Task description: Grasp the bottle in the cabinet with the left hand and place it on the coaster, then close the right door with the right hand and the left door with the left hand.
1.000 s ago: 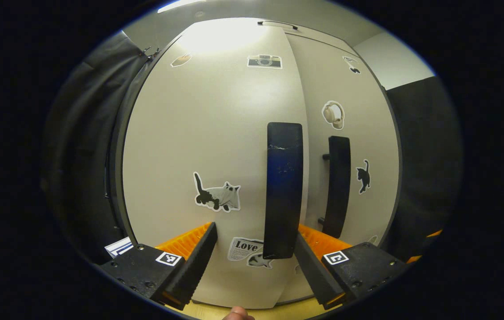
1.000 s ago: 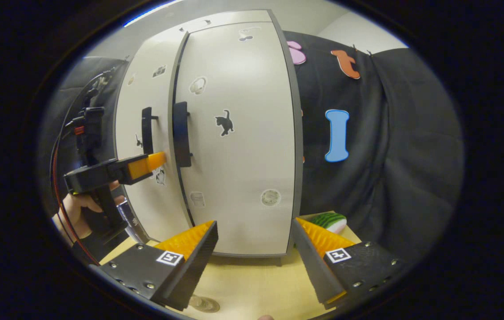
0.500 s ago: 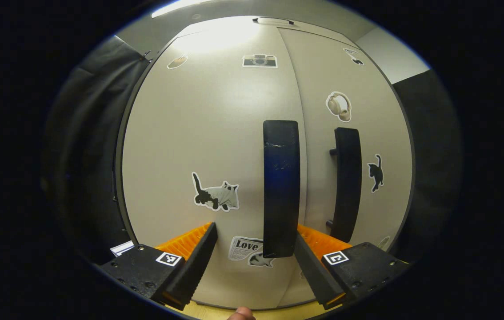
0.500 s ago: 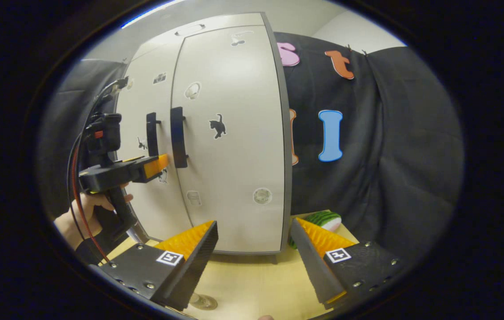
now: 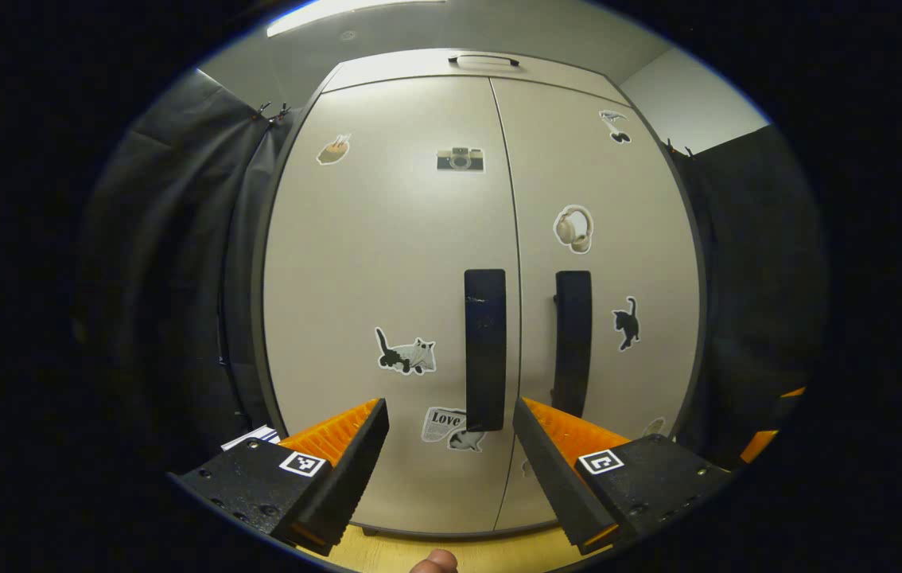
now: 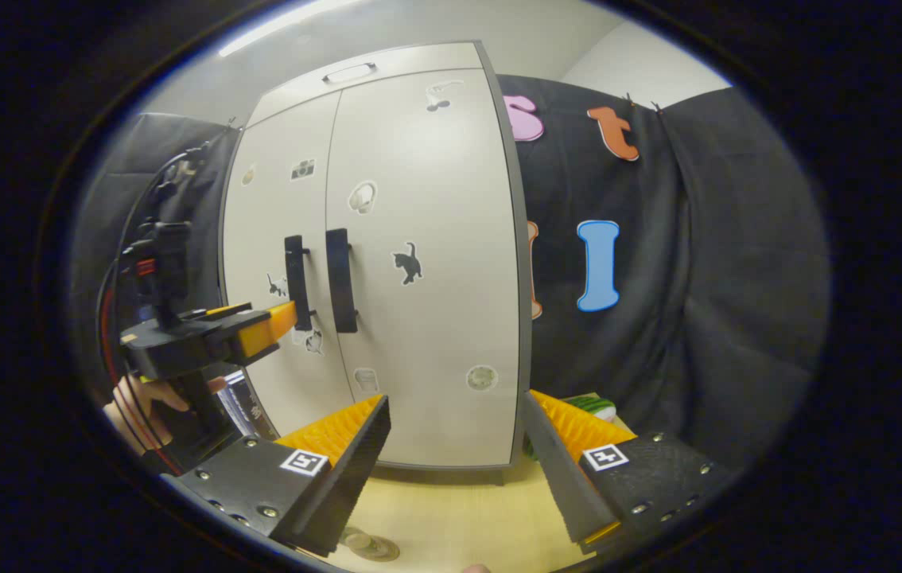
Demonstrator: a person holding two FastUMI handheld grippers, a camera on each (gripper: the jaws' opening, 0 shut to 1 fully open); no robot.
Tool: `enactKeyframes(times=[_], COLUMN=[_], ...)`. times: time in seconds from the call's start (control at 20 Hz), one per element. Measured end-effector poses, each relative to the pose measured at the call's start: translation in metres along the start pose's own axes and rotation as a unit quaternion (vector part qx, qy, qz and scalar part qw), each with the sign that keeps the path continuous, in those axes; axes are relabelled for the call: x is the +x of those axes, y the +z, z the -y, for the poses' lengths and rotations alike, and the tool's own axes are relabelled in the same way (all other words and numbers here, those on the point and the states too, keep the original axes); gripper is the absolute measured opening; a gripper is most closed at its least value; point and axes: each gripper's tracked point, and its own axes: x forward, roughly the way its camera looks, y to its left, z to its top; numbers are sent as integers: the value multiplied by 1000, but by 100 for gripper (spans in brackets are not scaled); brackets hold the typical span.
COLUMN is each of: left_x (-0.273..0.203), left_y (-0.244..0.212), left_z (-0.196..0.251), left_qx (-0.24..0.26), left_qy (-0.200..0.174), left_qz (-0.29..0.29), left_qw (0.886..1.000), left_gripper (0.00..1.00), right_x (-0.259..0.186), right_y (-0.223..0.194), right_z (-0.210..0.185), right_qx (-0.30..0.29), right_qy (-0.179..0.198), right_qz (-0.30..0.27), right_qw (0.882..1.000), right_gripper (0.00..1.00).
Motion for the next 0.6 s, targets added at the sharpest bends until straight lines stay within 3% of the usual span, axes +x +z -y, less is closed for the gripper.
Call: enactKeyframes(times=[0.35,0.6], left_x=[-96,-139], left_y=[11,25], left_z=[-5,-14], left_qx=[-4,-6], left_qy=[12,39], left_qz=[-5,2], left_qw=[1000,999], left_gripper=[99,99], right_x=[-23,-40], right_y=[26,35], right_z=[-12,-15], right_qx=[-1,-16], right_qy=[1,-2], right_qz=[29,39], right_qw=[1000,999], right_gripper=[100,100])
